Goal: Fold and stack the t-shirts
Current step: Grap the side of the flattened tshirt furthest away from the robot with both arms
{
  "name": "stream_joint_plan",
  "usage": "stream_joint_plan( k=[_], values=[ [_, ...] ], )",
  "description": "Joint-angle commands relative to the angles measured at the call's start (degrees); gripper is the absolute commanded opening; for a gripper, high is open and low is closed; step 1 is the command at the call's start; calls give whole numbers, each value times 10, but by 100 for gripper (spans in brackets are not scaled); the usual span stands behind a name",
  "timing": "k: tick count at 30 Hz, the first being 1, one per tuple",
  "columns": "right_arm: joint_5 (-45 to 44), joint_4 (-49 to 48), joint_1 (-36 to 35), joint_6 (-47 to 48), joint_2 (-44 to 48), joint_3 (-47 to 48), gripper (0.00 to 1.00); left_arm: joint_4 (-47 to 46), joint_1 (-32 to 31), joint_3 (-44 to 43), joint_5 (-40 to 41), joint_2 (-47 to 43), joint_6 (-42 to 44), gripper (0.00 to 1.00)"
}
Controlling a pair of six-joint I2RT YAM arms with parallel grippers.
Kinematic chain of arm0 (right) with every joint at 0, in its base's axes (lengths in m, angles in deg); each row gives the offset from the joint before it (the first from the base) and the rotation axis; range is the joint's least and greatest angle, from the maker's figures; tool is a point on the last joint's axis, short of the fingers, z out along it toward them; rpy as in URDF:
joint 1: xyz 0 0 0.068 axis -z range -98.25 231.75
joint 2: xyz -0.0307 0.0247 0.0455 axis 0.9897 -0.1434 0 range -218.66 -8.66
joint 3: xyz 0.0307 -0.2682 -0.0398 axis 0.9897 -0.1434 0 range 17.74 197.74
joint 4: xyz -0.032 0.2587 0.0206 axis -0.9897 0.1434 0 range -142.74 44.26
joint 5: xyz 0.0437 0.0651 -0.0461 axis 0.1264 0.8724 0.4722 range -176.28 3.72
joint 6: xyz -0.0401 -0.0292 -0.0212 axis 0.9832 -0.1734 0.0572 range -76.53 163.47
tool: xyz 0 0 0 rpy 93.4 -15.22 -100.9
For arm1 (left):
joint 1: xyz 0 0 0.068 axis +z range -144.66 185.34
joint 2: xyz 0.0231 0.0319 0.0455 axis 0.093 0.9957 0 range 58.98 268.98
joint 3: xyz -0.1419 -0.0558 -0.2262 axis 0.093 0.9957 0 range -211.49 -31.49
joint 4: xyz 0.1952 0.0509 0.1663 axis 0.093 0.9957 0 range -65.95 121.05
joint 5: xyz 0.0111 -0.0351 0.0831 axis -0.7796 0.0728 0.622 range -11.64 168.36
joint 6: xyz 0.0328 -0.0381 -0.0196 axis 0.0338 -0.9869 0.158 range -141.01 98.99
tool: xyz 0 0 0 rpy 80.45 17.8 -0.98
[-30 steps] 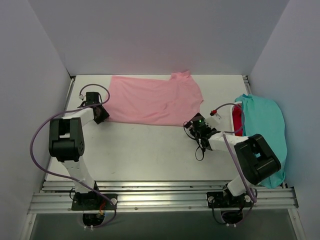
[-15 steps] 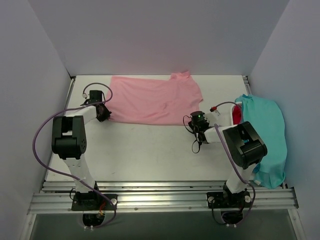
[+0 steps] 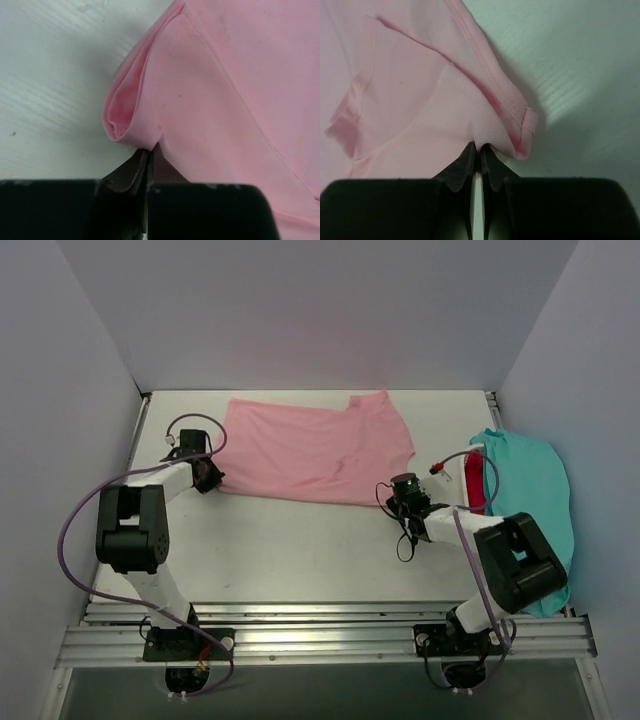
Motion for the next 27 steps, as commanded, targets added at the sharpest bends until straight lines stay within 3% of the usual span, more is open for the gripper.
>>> stream_joint_plan(
  k=[1, 8, 17, 18, 19, 20, 21, 22, 27],
  values=[
    [-26, 93, -9, 10, 87, -24, 0, 0, -10, 31, 8, -77, -8, 2],
    [-42, 225, -28, 4, 284, -58, 0, 19, -49, 142, 24, -220, -39, 2],
    [-46, 431, -43, -12, 490, -76, 0, 93, -74, 273, 10, -469, -77, 2],
    [-44, 446, -43, -14, 504, -76, 10, 109, -77, 280, 7, -487, -82, 13],
    [-42, 459, -43, -18, 530, -75, 49, 119, -79, 287, 5, -505, -84, 26],
    [-39, 486, -44, -22, 541, -74, 67, 127, -81, 297, 1, -536, -88, 42],
    [-39, 498, -44, -23, 555, -73, 83, 142, -83, 300, -7, -552, -89, 94],
    [-39, 509, -44, -25, 580, -72, 99, 153, -84, 302, -11, -563, -88, 94],
    [-45, 563, -44, -23, 625, -46, 100, 225, -87, 260, -24, -617, -73, 94]
  ],
)
